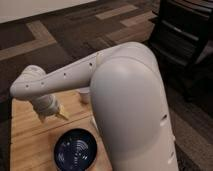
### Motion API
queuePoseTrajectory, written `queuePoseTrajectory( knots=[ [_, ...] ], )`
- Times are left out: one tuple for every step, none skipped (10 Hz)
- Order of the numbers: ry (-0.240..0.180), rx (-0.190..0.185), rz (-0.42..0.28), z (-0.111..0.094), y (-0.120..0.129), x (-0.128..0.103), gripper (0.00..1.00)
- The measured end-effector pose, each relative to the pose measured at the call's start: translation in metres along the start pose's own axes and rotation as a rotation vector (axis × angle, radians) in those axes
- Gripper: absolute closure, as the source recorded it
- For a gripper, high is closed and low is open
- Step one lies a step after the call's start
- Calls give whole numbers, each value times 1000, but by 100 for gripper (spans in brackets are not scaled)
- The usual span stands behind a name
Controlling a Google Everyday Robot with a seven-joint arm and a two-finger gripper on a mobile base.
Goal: Pick up the ceramic bowl
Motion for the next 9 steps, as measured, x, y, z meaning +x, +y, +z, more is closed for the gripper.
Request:
queuePoseTrajectory(
  knots=[
    [2, 1, 8, 0, -4, -1, 35],
    [-1, 2, 7, 0, -4, -2, 35],
    [0, 2, 4, 0, -3, -1, 35],
    [0, 3, 8, 1, -5, -2, 35],
    [0, 2, 6, 0, -4, -1, 35],
    [0, 2, 5, 0, -3, -1, 35],
    [0, 2, 6, 0, -3, -1, 35],
    [0, 2, 6, 0, -4, -1, 35],
    [0, 2, 5, 0, -3, -1, 35]
  ],
)
